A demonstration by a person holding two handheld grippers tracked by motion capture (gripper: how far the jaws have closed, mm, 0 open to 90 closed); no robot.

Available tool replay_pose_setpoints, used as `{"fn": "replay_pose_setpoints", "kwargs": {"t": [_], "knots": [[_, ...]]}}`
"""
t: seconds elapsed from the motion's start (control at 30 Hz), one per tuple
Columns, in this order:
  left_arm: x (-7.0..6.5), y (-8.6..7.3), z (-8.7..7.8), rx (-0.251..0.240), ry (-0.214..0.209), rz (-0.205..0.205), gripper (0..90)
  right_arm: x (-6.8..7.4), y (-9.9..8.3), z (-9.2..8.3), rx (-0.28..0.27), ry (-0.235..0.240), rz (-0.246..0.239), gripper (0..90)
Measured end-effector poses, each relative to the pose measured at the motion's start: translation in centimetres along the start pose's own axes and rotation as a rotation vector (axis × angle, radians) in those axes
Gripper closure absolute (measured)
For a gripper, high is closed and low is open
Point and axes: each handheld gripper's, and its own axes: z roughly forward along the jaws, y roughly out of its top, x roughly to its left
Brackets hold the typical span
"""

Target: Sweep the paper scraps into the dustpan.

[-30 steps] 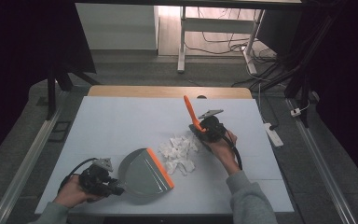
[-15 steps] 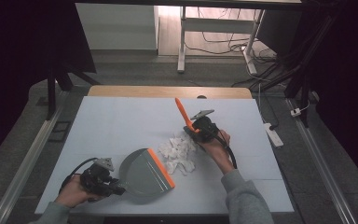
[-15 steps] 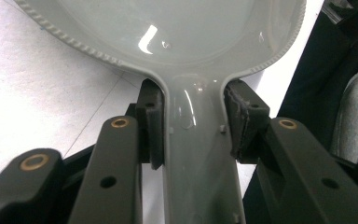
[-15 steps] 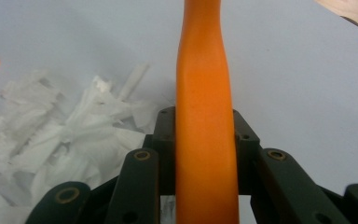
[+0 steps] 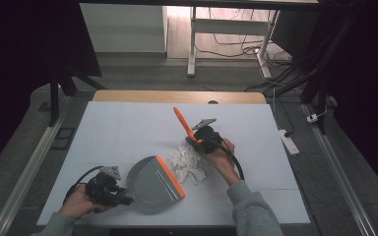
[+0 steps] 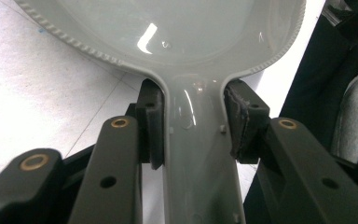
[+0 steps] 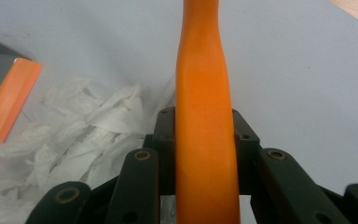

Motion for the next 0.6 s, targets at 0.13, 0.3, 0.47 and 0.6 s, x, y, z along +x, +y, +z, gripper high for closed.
{"fn": "replay_pose_setpoints", "kwargs": {"t": [0.13,0.3,0.47,0.6], "knots": [[0.0,0.0,0.1,-0.004,-0.003,-0.010,61.6,0.6,0.1,0.0,-0.003,0.016,-0.006,70.6],[0.0,0.1,0.1,-0.005,-0.003,-0.011,61.6,1.4,0.3,0.1,-0.006,0.027,-0.025,70.6],[0.0,0.1,0.1,-0.005,-0.003,-0.011,61.7,2.4,0.3,0.0,-0.014,0.042,-0.044,70.6],[0.0,0.1,0.2,-0.005,-0.003,-0.011,61.6,3.1,0.3,0.0,-0.021,0.063,-0.058,70.6]]}}
